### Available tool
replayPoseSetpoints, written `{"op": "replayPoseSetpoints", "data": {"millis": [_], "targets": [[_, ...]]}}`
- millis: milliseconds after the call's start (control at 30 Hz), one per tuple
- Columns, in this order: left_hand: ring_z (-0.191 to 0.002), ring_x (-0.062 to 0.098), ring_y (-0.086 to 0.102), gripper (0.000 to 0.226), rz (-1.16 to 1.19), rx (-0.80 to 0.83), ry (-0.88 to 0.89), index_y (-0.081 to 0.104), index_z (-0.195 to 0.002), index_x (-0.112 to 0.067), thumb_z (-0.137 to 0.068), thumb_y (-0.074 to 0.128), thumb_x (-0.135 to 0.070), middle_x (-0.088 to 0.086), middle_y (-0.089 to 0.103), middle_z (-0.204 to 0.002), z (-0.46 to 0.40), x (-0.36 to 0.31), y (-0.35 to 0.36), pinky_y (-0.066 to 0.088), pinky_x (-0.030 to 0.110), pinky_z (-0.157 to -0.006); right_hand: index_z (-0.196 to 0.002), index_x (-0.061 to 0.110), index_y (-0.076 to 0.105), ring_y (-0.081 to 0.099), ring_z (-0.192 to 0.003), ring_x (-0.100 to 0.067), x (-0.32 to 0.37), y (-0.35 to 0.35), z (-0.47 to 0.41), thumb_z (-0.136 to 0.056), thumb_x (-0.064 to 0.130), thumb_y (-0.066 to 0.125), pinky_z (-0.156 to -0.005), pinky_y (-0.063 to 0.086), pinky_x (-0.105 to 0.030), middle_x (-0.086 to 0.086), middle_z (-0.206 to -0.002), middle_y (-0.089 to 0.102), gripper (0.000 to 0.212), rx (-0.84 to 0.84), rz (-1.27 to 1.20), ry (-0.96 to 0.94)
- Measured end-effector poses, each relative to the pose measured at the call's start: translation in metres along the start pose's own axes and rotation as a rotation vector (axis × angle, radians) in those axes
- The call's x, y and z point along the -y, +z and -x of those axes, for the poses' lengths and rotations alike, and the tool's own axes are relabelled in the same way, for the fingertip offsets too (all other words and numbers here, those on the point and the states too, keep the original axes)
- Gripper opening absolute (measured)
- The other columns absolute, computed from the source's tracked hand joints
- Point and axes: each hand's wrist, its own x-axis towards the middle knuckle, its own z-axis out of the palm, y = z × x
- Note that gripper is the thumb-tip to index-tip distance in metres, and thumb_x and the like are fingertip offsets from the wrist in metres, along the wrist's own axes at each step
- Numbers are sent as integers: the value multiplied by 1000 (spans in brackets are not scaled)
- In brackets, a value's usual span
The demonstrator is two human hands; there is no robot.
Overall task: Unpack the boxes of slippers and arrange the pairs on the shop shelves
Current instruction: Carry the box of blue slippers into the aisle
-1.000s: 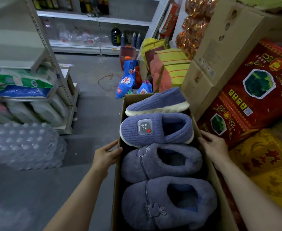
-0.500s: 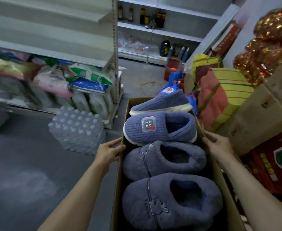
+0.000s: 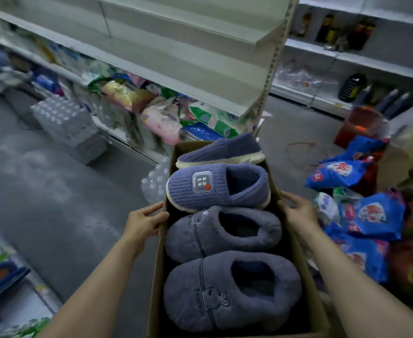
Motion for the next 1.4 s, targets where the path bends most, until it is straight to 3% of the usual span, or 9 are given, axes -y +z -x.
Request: {"op": "replayPoseSetpoints", "data": {"millis": [267, 367, 433, 800, 1000, 1167, 1300, 1400], "targets": [[-64, 10, 67, 43, 96, -233, -48, 68, -125, -14, -85, 74, 0, -5, 75, -76, -88, -33, -24, 59, 23, -59, -122, 18, 72, 67, -102, -16, 63, 102, -151, -91, 9, 71, -99, 54, -42, 3, -107, 71, 33, 201, 173, -118], [-64, 9, 67, 45, 142, -309, -67, 68, -127, -12, -84, 74, 2, -5, 74, -76, -126, -37, -37, 59, 23, -59, -125, 15, 70, 65, -103, -17, 81, 149, -195, -91, 8, 70, -101, 52, -42, -4, -111, 72, 35, 264, 204, -141], [-61, 6, 68, 46, 156, -338, -86, 67, -127, -13, -84, 74, 2, -7, 74, -73, -155, -36, -47, 58, 21, -56, -127, 11, 68, 62, -104, -16, 93, 179, -218, -93, 5, 68, -99, 50, -36, -2, -113, 68, 35, 293, 172, -105], [-68, 4, 71, 46, 221, -413, -230, 63, -131, -16, -88, 72, -2, -3, 75, -82, -275, -32, -72, 58, 18, -61, -133, 15, 64, 62, -117, -19, 110, 304, -343, -95, 9, 67, -100, 49, -32, -6, -128, 66, 39, 496, 282, -132], [-66, -1, 69, 45, 313, -560, -288, 63, -130, -19, -89, 70, -1, -14, 74, -69, -309, -20, -51, 54, 14, -57, -138, 18, 61, 61, -120, -18, 109, 349, -396, -97, 11, 64, -93, 49, -25, -8, -133, 63, 41, 657, 302, -123], [-73, 1, 71, 48, 344, -672, -319, 61, -133, -19, -90, 69, -1, -15, 75, -74, -324, 5, -30, 55, 15, -61, -138, 23, 60, 60, -111, -12, 106, 386, -428, -99, 12, 62, -72, 43, 2, 1, -124, 62, 41, 739, 339, -179], [-89, 13, 70, 49, 391, -765, -354, 63, -132, -19, -87, 73, -2, -12, 75, -77, -340, 25, -13, 59, 19, -74, -137, 21, 60, 58, -108, 0, 101, 407, -443, -99, 7, 60, -77, 41, 5, 9, -124, 59, 41, 751, 320, -203], [-85, 13, 68, 51, 440, -786, -352, 61, -133, -16, -86, 72, 2, -1, 75, -84, -347, 36, 5, 58, 17, -73, -137, 16, 60, 57, -102, 7, 90, 415, -453, -98, 1, 58, -84, 45, 0, 5, -128, 61, 42, 732, 293, -194]]}}
